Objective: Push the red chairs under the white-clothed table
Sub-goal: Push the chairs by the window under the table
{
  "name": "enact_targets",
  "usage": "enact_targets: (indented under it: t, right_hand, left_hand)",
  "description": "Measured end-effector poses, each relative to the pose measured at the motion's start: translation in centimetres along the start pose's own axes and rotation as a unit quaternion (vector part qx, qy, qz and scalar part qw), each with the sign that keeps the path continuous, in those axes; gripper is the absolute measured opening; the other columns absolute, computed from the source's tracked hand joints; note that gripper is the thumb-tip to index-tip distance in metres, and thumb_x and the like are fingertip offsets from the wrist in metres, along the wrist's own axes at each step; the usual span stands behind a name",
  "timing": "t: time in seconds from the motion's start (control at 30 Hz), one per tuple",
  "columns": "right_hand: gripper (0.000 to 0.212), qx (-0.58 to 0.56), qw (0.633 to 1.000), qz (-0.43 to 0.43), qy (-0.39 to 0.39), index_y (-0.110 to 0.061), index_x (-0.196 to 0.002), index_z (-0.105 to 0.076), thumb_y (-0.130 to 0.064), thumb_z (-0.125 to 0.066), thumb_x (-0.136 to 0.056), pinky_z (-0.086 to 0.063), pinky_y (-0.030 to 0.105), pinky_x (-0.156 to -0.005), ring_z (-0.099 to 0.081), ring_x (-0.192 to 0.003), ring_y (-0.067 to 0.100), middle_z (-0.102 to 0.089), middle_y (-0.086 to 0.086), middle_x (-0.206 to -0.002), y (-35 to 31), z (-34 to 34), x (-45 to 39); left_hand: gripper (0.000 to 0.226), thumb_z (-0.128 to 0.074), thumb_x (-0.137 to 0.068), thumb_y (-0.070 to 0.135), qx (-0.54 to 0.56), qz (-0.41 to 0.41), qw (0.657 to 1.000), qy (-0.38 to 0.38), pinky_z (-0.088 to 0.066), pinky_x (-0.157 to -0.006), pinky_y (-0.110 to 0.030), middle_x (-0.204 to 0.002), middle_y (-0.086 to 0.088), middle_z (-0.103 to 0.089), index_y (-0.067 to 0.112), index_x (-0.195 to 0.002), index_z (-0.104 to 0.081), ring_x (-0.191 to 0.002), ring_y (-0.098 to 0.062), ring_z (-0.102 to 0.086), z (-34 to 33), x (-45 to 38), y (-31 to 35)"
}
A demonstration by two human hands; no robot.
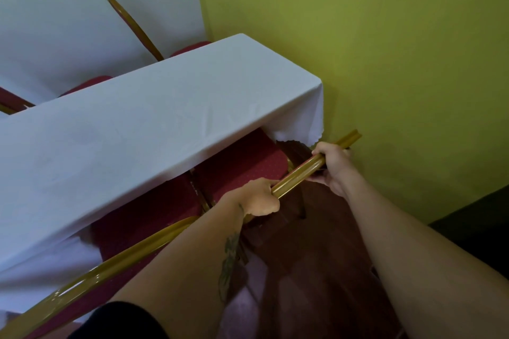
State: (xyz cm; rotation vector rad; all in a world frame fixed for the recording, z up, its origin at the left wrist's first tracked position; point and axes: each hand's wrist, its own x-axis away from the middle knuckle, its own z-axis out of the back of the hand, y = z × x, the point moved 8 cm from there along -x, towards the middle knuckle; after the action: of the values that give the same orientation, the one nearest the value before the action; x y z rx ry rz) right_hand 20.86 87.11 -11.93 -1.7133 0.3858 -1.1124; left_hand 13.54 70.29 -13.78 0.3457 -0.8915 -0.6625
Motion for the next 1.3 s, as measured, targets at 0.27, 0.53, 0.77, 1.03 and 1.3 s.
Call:
enact_targets:
  t: [0.27, 0.53, 0.77, 1.03, 1.3]
  right_hand:
    - [0.021, -0.004, 1.0, 0.007, 0.005, -0.011, -0.08, -0.039, -0.001, -0.055, -0.088, -0.057, 0.062, -0.082, -0.056, -0.065, 0.025, -0.046, 0.009, -0.068, -1.2, -1.7, -1.4]
    - [0.017, 0.026, 1.0, 0.007, -0.001, -0.01, -0.095, -0.041, -0.011, -0.058, -0.091, -0.059, 0.057, -0.077, -0.063, -0.071, 0.028, -0.054, 0.01, -0.071, -1.0, -2.2, -1.8]
    - [0.084, 0.207, 0.967, 0.082, 0.123, 0.0, -0.133, -0.045, -0.047, -0.061, -0.065, -0.058, 0.046, -0.081, -0.07, -0.094, 0.037, -0.07, 0.017, -0.115, -0.5, -0.8, -2.0]
    - [0.038, 0.422, 0.902, 0.055, 0.068, 0.0, -0.096, -0.055, -0.03, -0.059, -0.073, -0.044, 0.036, -0.061, -0.053, -0.076, 0.031, -0.052, 0.015, -0.085, -1.6, -9.1, 6.2]
    - [0.034, 0.305, 0.934, 0.111, -0.149, -0.008, -0.124, -0.053, -0.007, -0.067, -0.093, -0.047, 0.049, -0.091, -0.044, -0.12, 0.028, -0.045, 0.006, -0.132, -1.2, -39.9, 22.2]
  left_hand:
    - [0.075, -0.059, -0.088, 0.009, 0.001, -0.002, 1.0, 0.001, -0.055, -0.078, -0.035, -0.092, 0.0, -0.065, 0.039, -0.155, -0.043, -0.081, -0.017, -0.064, 1.8, -2.0, -0.7]
    - [0.047, -0.057, -0.095, 0.019, -0.046, -0.014, 0.998, 0.05, -0.058, -0.082, -0.038, -0.097, -0.001, -0.067, 0.023, -0.141, -0.056, -0.086, -0.02, -0.068, 2.2, -1.1, -1.7]
    - [0.054, -0.051, -0.094, 0.01, -0.103, 0.025, 0.992, 0.062, -0.05, -0.105, -0.043, -0.143, -0.007, -0.06, 0.018, -0.146, -0.056, -0.131, -0.031, -0.057, 6.3, 7.3, -7.6]
    - [0.047, -0.047, -0.097, 0.014, -0.149, 0.01, 0.981, 0.127, -0.042, -0.112, -0.038, -0.153, -0.008, -0.052, 0.014, -0.142, -0.06, -0.138, -0.031, -0.049, 16.6, 19.3, -18.8]
    - [0.054, -0.049, -0.095, 0.011, -0.079, 0.085, 0.975, 0.191, -0.038, -0.119, -0.043, -0.157, -0.003, -0.049, 0.024, -0.147, -0.057, -0.141, -0.028, -0.047, 26.7, 33.5, -40.1]
